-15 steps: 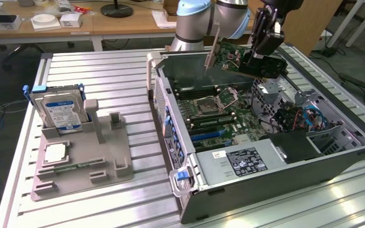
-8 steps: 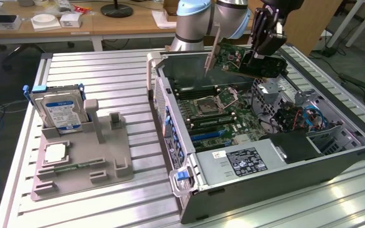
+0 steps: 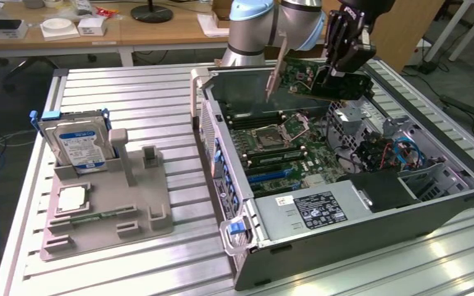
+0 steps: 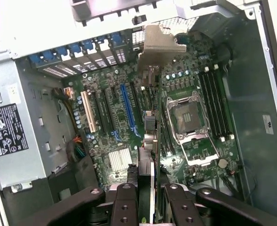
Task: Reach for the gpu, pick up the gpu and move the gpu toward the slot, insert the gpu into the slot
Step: 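Insert the gpu into the slot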
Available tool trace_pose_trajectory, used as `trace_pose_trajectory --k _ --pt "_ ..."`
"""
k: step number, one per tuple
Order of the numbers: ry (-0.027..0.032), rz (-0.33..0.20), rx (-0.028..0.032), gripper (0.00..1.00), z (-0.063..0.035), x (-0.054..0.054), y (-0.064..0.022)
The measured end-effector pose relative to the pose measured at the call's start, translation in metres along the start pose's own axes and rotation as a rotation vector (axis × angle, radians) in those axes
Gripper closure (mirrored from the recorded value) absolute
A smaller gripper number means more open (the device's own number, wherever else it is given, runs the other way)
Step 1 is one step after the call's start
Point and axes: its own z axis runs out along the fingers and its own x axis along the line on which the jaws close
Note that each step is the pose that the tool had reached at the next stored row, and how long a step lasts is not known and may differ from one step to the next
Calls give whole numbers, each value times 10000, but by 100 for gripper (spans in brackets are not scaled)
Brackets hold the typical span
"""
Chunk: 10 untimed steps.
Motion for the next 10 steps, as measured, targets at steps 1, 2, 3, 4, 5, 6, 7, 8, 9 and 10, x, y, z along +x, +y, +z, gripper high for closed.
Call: trace_pose_trajectory --k 1,2,3,4,5,6,7,8,9,10 --pt "3 -91 0 74 0 1 0" --pt "5 -189 1 74 0 1 0" --pt "8 -281 1 74 0 1 0" --pt "10 -374 2 74 0 2 0" --pt "13 -473 2 74 1 2 0" --pt "15 -584 3 74 1 2 0" --pt "18 -690 3 74 1 2 0" --pt "20 -798 4 74 1 2 -1" --pt "24 -914 4 74 1 2 -1" --pt "28 -1021 5 74 1 2 -1"
